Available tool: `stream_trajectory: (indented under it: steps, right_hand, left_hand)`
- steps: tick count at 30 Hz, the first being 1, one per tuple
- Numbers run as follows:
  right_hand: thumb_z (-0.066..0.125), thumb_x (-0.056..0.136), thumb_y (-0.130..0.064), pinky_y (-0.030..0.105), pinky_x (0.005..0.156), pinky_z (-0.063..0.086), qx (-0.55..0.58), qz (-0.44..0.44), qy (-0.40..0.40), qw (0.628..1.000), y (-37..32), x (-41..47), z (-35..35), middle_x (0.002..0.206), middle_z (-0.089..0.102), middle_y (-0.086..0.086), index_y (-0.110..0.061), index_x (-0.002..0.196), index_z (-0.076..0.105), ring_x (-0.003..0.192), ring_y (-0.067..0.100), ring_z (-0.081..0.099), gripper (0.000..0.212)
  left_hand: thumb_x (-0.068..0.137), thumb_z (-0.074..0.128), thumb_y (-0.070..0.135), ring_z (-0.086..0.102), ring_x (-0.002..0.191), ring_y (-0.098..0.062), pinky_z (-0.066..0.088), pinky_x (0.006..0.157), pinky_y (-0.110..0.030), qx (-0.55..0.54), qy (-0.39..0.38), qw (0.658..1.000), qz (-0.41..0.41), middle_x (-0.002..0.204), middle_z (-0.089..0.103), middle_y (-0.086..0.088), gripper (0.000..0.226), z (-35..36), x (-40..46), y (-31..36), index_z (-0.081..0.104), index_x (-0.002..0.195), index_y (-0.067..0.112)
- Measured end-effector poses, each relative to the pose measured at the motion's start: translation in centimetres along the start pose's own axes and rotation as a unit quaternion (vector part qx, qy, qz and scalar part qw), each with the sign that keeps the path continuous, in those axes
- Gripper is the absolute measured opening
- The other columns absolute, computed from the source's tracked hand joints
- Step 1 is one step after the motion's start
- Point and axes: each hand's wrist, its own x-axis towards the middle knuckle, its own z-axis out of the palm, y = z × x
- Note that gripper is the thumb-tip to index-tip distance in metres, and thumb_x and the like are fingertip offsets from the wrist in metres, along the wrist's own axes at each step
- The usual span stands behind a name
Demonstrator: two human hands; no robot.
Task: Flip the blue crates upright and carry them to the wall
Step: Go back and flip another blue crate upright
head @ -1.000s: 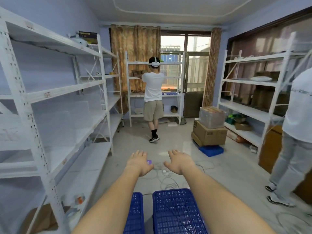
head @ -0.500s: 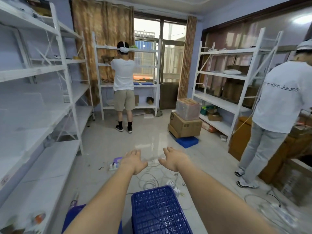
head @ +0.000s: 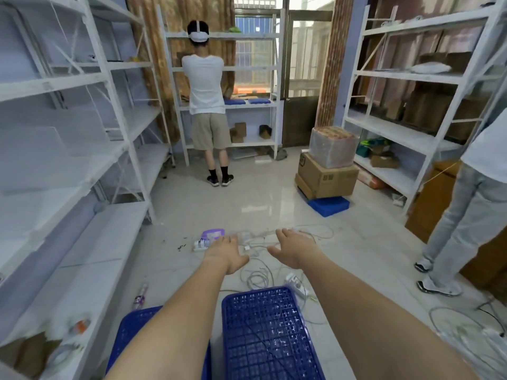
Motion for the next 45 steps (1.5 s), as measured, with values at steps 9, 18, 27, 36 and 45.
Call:
stream_trajectory:
  steps: [9, 18, 27, 36, 45]
  right_hand:
    - [0.028, 0.098, -0.048, 0.040, 0.115, 0.026, -0.016, -0.019, -0.099, 0.995, 8.9, 7.5, 9.5, 0.159, 0.019, 0.010, -0.009, 0.152, 0.012, 0.145, 0.026, 0.022, 0.069]
    - [0.025, 0.099, -0.051, 0.037, 0.118, 0.019, 0.012, -0.032, -0.259, 0.965, 10.9, 9.6, 27.3, 0.162, 0.007, 0.006, -0.010, 0.154, 0.004, 0.149, 0.022, 0.010, 0.071]
    - [0.025, 0.099, -0.050, 0.036, 0.118, 0.018, 0.071, 0.047, -0.388, 0.918, 13.5, 7.4, 47.1, 0.162, 0.005, 0.006, -0.011, 0.154, 0.003, 0.149, 0.022, 0.010, 0.071]
    - [0.043, 0.096, -0.030, 0.042, 0.115, 0.028, 0.161, 0.199, -0.299, 0.919, 19.8, 10.8, 61.4, 0.154, 0.023, 0.015, -0.003, 0.148, 0.020, 0.142, 0.028, 0.022, 0.063]
    - [0.044, 0.096, -0.021, 0.036, 0.071, 0.045, 0.353, 0.385, -0.175, 0.835, 23.8, 17.8, 67.8, 0.119, 0.057, 0.016, -0.001, 0.133, 0.038, 0.086, 0.027, 0.050, 0.042]
  left_hand:
    - [0.095, 0.038, 0.047, 0.014, 0.148, -0.025, 0.015, 0.120, -0.035, 0.008, -0.112, 0.994, 0.011, 0.161, 0.014, -0.012, 0.077, 11.1, 8.1, 4.9, 0.010, 0.154, 0.006]
    - [0.098, 0.030, 0.051, 0.007, 0.150, -0.026, 0.012, 0.122, -0.038, -0.020, -0.269, 0.962, -0.040, 0.163, 0.005, -0.010, 0.078, 28.1, 11.1, 2.0, 0.001, 0.155, 0.007]
    - [0.099, 0.033, 0.050, 0.012, 0.149, -0.026, 0.015, 0.121, -0.038, -0.108, -0.362, 0.922, -0.079, 0.163, 0.005, -0.009, 0.077, 47.5, 12.2, -1.4, 0.001, 0.155, 0.009]
    - [0.096, 0.041, 0.047, -0.005, 0.151, -0.022, 0.009, 0.122, -0.033, -0.108, -0.361, 0.918, -0.126, 0.162, -0.013, -0.008, 0.085, 60.9, 12.2, -5.9, -0.006, 0.154, 0.007]
    - [0.096, 0.053, 0.028, 0.019, 0.146, -0.025, 0.037, 0.105, -0.034, -0.324, -0.181, 0.860, -0.350, 0.162, -0.003, -0.001, 0.085, 68.9, 15.7, -6.4, -0.007, 0.154, 0.013]
